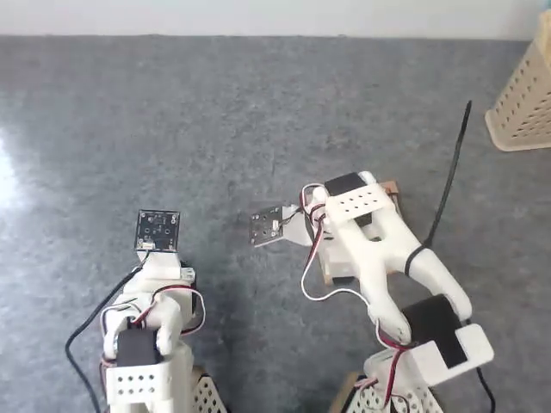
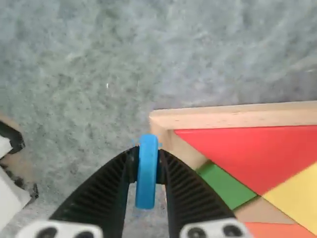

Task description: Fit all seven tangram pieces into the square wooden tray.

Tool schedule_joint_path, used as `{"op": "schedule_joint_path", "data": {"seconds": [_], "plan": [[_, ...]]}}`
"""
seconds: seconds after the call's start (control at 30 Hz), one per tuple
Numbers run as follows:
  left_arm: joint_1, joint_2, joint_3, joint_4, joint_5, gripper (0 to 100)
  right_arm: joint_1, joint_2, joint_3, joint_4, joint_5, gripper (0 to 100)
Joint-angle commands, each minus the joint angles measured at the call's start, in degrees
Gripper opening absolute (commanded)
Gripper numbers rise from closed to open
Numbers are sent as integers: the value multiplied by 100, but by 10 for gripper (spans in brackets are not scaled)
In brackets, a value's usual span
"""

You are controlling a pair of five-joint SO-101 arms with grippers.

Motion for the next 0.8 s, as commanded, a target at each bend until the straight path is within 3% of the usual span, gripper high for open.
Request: {"op": "schedule_joint_path", "data": {"seconds": [0.0, 0.6, 0.77], "plan": [[0, -97, -66, 26, 35, 12, -4, -66, -62, -92, 105, 7], [0, -97, -66, 26, 35, 12, 180, -48, -26, -295, 510, 10], [0, -97, -66, 26, 35, 12, 180, 242, -35, -435, 492, 73]]}}
